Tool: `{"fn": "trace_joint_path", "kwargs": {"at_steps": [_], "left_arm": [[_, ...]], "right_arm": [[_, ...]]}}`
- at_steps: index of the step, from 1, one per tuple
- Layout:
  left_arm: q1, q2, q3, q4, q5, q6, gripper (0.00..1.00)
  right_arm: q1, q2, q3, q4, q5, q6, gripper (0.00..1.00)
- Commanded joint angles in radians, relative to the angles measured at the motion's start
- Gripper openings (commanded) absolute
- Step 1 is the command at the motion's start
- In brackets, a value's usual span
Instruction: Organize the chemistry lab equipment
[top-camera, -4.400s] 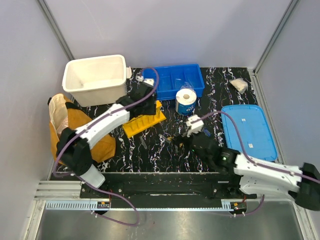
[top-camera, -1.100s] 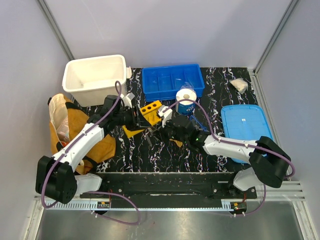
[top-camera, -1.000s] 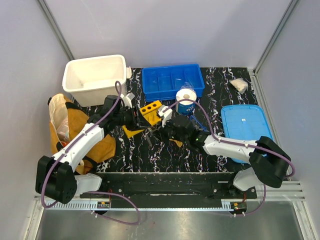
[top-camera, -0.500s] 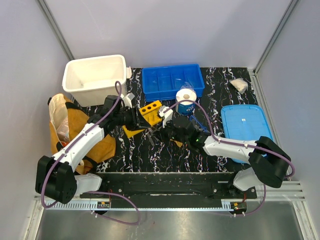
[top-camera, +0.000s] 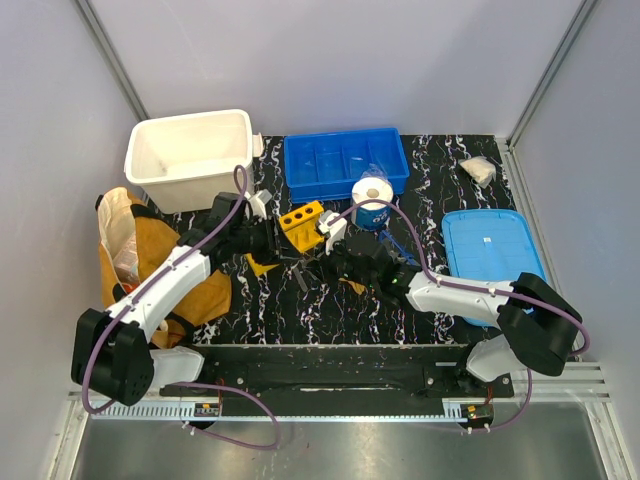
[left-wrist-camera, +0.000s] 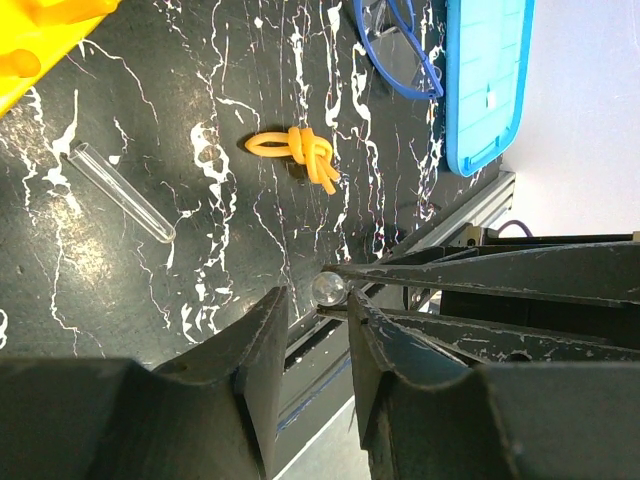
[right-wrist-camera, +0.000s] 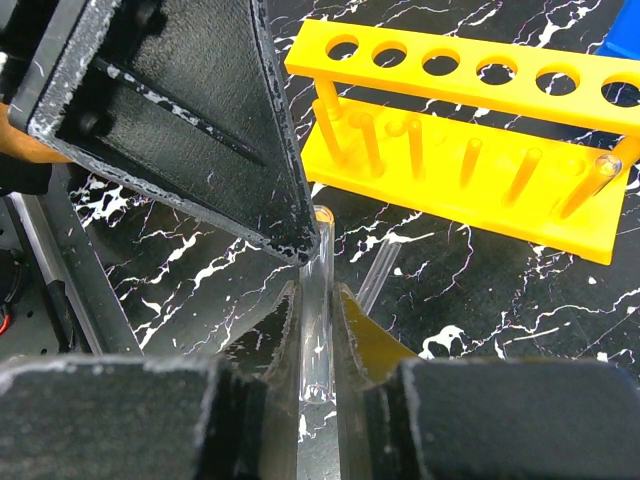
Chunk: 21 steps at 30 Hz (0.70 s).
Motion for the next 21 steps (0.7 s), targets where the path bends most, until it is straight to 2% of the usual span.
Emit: {"fn": "trace_joint_path", "kwargs": {"at_steps": [1, 11, 18, 21], "left_arm": [[-0.003, 0.003, 0.001, 0.057, 0.004, -0.006, 0.34], [-0.006, 0.019, 0.015, 0.065, 0.003, -0.009, 0.28], [-0.011, 0.039, 0.018, 0.073, -0.004, -0.008, 0.27], [-0.014, 0.042, 0.020, 0.077, -0.004, -0.009, 0.23]], "right_arm": [[0.012, -0.027, 0.011, 0.050, 0.009, 0.003, 0.17], [0.012, -0.027, 0.007, 0.051, 0.009, -0.001, 0.17], [0.012, -0.025, -0.003, 0.056, 0.007, -0.007, 0.17], [0.012, -0.022, -0.003, 0.060, 0.006, -0.010, 0.18]]}}
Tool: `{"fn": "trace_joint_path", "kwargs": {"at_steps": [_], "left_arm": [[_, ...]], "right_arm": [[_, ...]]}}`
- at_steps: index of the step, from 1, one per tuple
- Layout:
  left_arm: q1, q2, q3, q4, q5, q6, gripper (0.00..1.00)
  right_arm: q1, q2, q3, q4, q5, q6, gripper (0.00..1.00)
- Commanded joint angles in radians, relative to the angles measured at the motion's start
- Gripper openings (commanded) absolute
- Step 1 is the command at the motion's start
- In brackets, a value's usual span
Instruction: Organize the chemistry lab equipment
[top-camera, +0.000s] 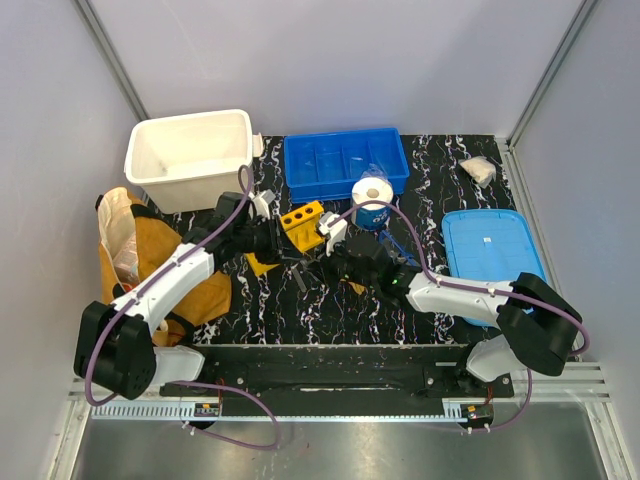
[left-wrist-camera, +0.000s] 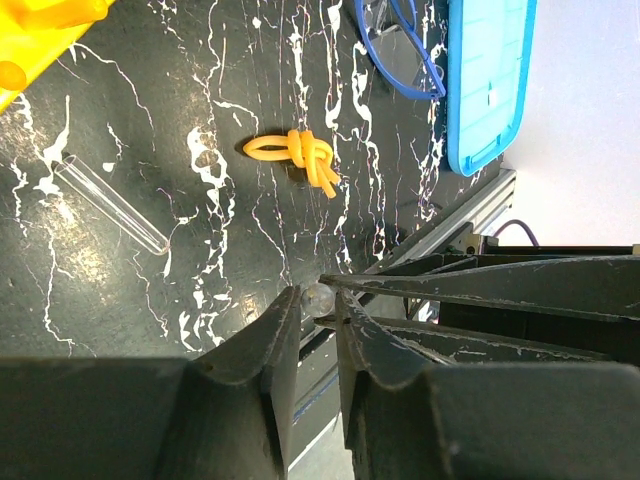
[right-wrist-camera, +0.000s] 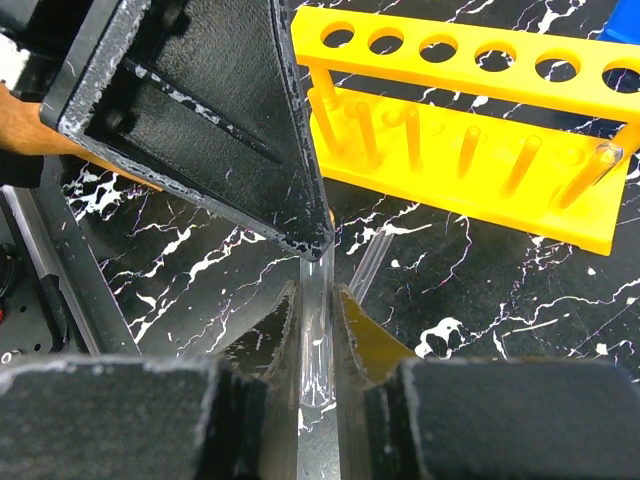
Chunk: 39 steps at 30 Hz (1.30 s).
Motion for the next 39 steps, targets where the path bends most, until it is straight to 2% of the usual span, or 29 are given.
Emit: {"fn": "trace_joint_path", "kwargs": {"at_steps": [1, 8, 13, 16, 20, 29, 34, 39], "left_arm": [[-0.005, 0.012, 0.021, 0.048, -0.005, -0.004, 0.21], [-0.020, 0.012, 0.046, 0.021, -0.050, 0.022, 0.11], [-0.059, 0.015, 0.093, -0.019, -0.160, 0.060, 0.09], [-0.091, 0.024, 0.148, -0.054, -0.258, 0.091, 0.08], [-0.140, 0.047, 0.247, -0.097, -0.433, 0.151, 0.08], [-0.234, 0.200, 0.432, -0.163, -0.800, 0.250, 0.10], [-0.252, 0.274, 0.492, -0.185, -0.869, 0.260, 0.11], [-0.268, 0.318, 0.511, -0.174, -0.917, 0.272, 0.11]], "right_arm": [[0.012, -0.019, 0.005, 0.064, 0.006, -0.014, 0.18], [0.012, -0.016, 0.003, 0.075, 0.012, -0.012, 0.20], [0.012, -0.042, 0.009, 0.038, 0.030, 0.003, 0.39], [0.012, -0.105, 0.005, -0.009, 0.058, 0.020, 0.61], [0.012, -0.220, -0.029, -0.087, 0.189, 0.070, 0.99], [0.012, -0.542, -0.133, -0.232, 0.338, 0.061, 1.00], [0.012, -0.670, -0.150, -0.288, 0.409, 0.029, 1.00], [0.012, -0.717, -0.156, -0.316, 0.415, 0.011, 1.00]]}}
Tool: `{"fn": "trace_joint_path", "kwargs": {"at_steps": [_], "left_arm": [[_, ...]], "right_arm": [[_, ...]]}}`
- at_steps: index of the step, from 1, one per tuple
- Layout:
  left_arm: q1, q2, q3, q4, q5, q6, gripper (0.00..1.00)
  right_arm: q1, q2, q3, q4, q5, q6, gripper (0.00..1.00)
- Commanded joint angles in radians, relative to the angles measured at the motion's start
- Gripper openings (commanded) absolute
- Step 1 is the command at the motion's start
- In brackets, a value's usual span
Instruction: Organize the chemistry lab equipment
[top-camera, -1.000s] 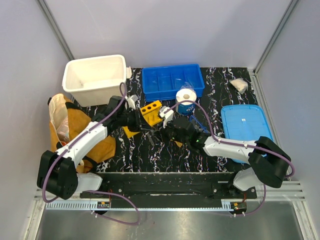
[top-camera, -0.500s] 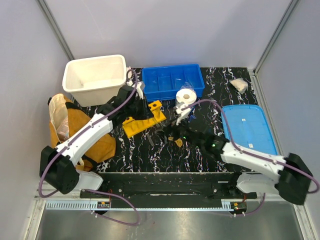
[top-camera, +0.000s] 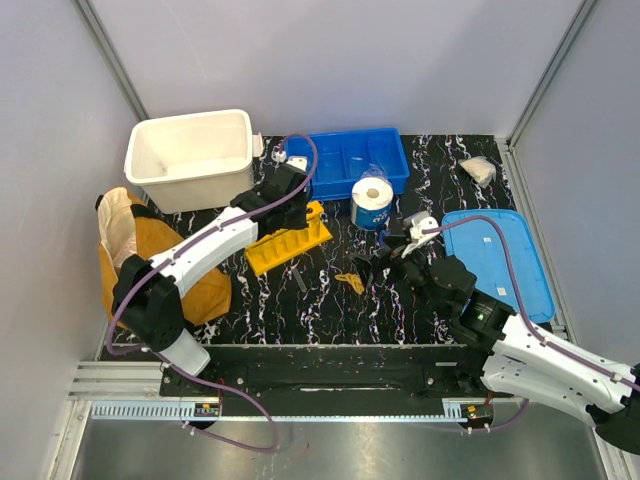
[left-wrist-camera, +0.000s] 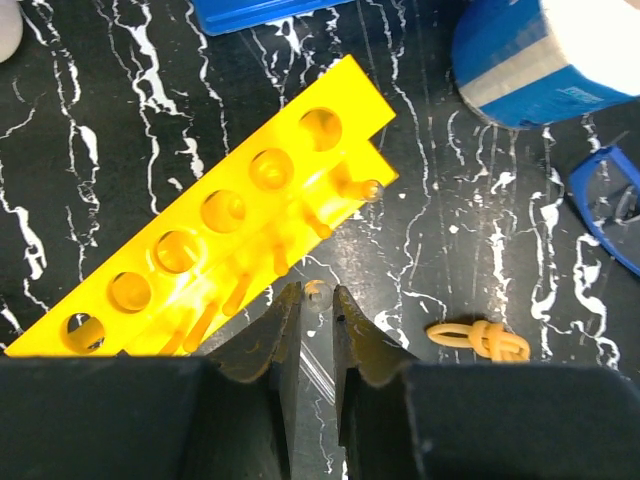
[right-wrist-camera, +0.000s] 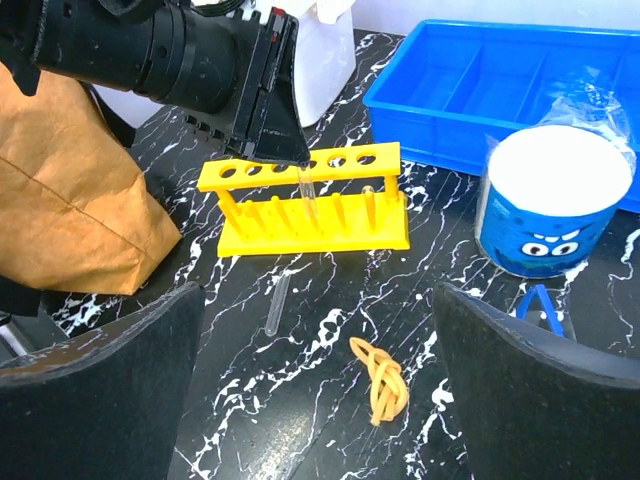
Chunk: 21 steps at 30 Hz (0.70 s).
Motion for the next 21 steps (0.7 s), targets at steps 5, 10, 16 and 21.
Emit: {"fn": "trace_joint_path", "kwargs": {"at_steps": [5, 10, 16, 21], "left_arm": [[-0.013, 0.043, 0.076, 0.013, -0.109, 0.035, 0.11], [-0.018, 0.040, 0.085, 0.022, -0.123, 0.038, 0.11], [-0.018, 0.051, 0.111, 0.039, -0.123, 0.049, 0.12], [-0.020, 0.059, 0.110, 0.064, -0.119, 0.055, 0.12]], "right_arm": [[0.006, -0.033, 0.000, -0.058, 0.052, -0.036, 1.00], [0.006, -0.027, 0.005, -0.051, 0.052, -0.042, 1.00], [0.006, -0.015, 0.011, -0.045, 0.054, -0.047, 1.00], [0.006, -0.018, 0.007, -0.040, 0.057, -0.050, 1.00]]}}
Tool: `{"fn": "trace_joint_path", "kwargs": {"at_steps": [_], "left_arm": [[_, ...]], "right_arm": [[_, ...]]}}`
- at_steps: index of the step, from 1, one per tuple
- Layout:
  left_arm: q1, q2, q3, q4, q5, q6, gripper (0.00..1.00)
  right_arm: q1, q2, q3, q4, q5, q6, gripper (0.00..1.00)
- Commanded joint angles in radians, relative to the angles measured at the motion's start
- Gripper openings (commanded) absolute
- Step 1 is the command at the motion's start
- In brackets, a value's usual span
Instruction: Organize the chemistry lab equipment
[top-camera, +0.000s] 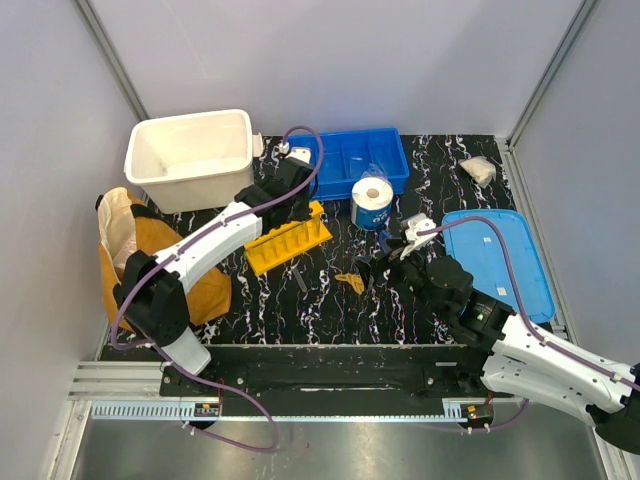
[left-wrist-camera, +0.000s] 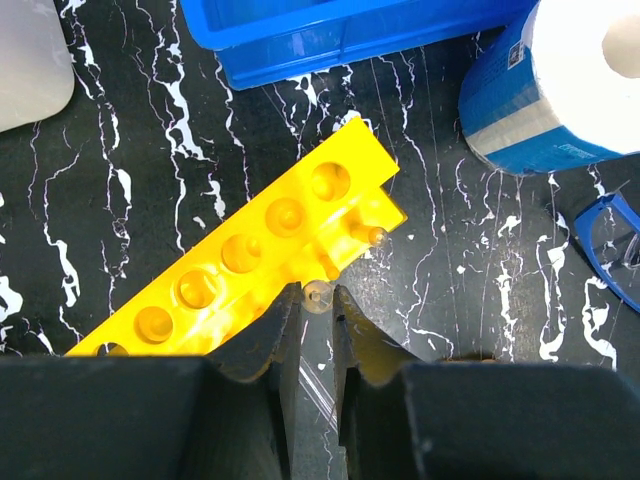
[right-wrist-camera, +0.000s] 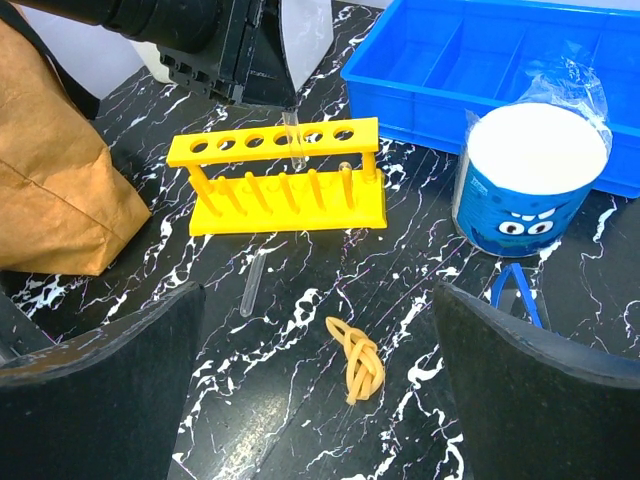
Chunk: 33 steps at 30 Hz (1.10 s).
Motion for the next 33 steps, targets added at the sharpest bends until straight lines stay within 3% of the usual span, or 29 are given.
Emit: {"fn": "trace_joint_path", "kwargs": {"at_steps": [1, 24, 33], "left_arm": [[-0.008, 0.011, 0.034, 0.073, -0.024, 0.026, 0.12], [-0.010, 0.020, -0.102, 0.195, -0.013, 0.038, 0.13], [-0.017, 0.034, -0.149, 0.235, 0.007, 0.033, 0.22]], "right_arm": [[0.006, -0.006, 0.010, 0.025, 0.027, -0.016, 1.00], [0.006, 0.014, 0.017, 0.026, 0.040, -0.033, 1.00], [0.006, 0.043, 0.011, 0.040, 0.043, -0.032, 1.00]]}}
